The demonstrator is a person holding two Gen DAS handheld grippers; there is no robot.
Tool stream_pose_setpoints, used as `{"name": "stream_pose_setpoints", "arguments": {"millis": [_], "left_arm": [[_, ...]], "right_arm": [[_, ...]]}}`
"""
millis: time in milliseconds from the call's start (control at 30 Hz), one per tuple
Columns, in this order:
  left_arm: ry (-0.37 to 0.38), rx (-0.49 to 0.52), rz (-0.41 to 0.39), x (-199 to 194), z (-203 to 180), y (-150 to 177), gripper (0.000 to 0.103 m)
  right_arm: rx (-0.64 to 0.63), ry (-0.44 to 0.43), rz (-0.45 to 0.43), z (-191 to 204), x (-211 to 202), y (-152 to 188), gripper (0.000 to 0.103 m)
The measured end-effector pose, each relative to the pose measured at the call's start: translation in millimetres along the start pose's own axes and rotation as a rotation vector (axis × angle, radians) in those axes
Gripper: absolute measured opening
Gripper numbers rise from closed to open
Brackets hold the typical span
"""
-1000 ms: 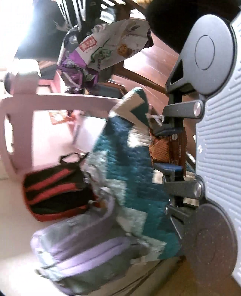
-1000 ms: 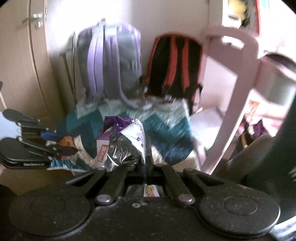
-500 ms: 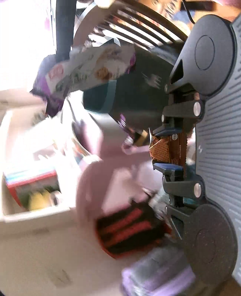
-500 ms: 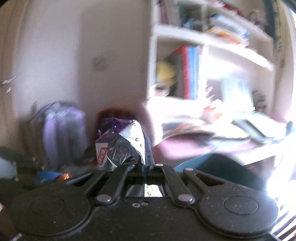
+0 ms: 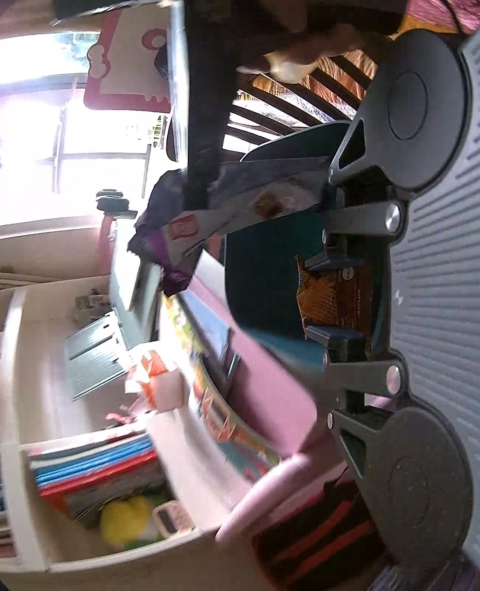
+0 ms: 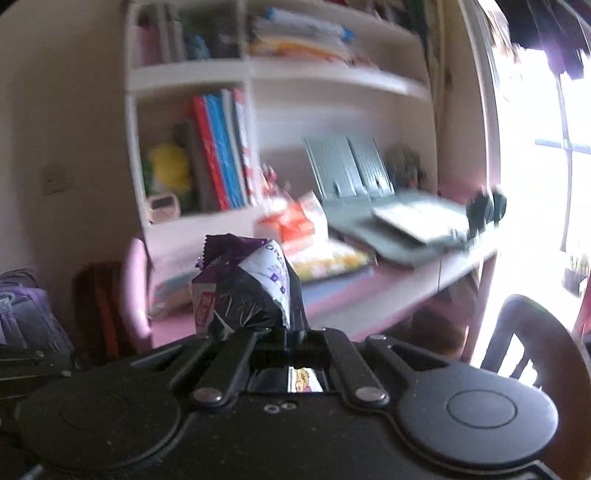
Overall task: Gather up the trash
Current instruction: 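Carry the orange wrapper and purple snack bag over the teal trash bin with both tools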
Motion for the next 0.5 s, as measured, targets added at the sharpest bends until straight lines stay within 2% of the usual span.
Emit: {"name": "stream_pose_setpoints", "arguments": {"millis": [100, 267, 300, 367, 433, 500], "left_arm": [[0.017, 0.008, 0.041, 23, -9, 5, 0.030], [0.044, 0.039, 0.102, 57, -25, 15, 0.030], [0.051, 0.043, 0.112, 61, -26, 15, 0.030], [0.059, 0.064, 0.138, 71, -32, 22, 0.030], [0.064, 0.076, 0.158, 79, -35, 26, 0.030], [0.062, 0.079, 0.180, 85, -37, 31, 0.030]], "right_arm": [[0.027, 0.013, 0.078, -18, 8, 19, 0.000], [-0.008, 0.034, 0.202, -30, 19, 51, 0.001], [-0.018, 0.037, 0.225, -30, 21, 55, 0.005], [-0.037, 0.053, 0.254, -31, 22, 63, 0.006], [-0.051, 0.075, 0.266, -33, 20, 66, 0.013], [-0.038, 0.068, 0.280, -35, 18, 66, 0.014]]}}
Point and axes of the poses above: each gripper's, at about its wrist camera, not at the fingertips, and x roughly the way its jaws point, z to its left, y to its underside, the point moved 2 cm from there along x, roughly the way its jaws point, and after that the axes turned 14 degrees about -z, right-handed, at the moved point
